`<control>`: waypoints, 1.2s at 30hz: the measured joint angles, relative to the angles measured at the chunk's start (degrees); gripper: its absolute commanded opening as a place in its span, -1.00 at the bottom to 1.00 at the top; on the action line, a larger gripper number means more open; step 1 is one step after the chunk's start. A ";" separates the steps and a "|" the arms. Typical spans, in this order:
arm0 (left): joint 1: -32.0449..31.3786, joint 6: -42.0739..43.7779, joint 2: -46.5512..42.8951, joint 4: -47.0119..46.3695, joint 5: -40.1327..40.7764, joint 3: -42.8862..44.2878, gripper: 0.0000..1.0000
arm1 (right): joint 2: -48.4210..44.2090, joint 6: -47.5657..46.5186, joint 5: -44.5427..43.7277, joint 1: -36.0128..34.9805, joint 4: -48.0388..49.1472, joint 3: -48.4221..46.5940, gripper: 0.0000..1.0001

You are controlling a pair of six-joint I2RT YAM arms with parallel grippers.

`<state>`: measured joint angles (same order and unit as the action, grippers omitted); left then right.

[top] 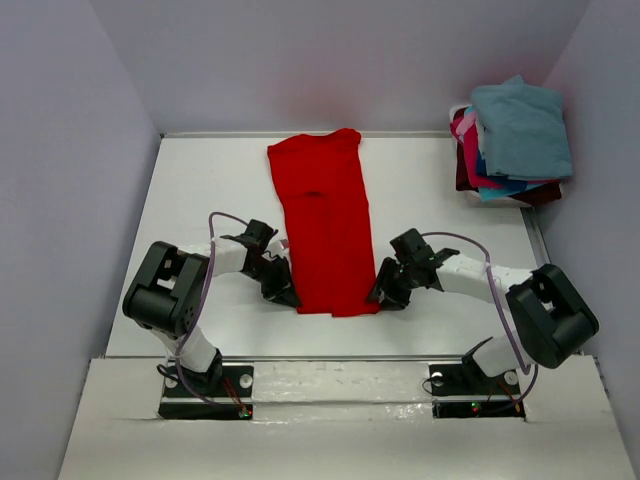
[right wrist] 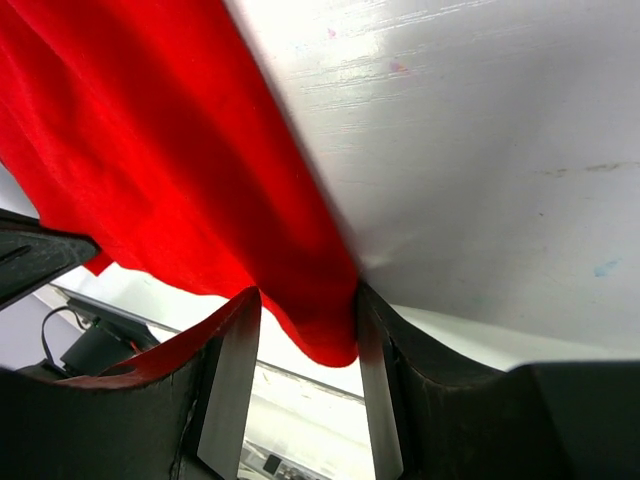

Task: Fold and stack the t-shirts
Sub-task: Fold the tshirt

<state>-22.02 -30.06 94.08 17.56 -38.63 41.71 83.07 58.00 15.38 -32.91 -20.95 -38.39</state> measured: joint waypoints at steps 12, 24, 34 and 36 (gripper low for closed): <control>0.00 0.07 0.00 -0.20 -0.15 -0.13 -0.81 | 2.91 -0.59 3.32 0.00 3.17 -0.59 -0.16; 0.00 0.59 -0.11 -0.48 -0.44 -0.46 -0.89 | 3.69 -4.79 2.29 0.00 1.01 -1.99 -0.86; -0.74 0.94 -0.52 -0.92 -0.52 -0.90 -0.89 | 4.28 -9.29 0.09 0.00 -3.52 -5.35 -0.86; -1.07 0.96 -1.01 -1.09 -0.26 -1.25 -0.89 | 4.42 -10.19 0.11 0.00 -4.07 -5.88 -0.86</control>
<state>-23.09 -29.10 93.08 16.47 -38.89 40.47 87.48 47.81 15.49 -32.91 -25.02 -44.27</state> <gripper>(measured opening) 0.141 0.096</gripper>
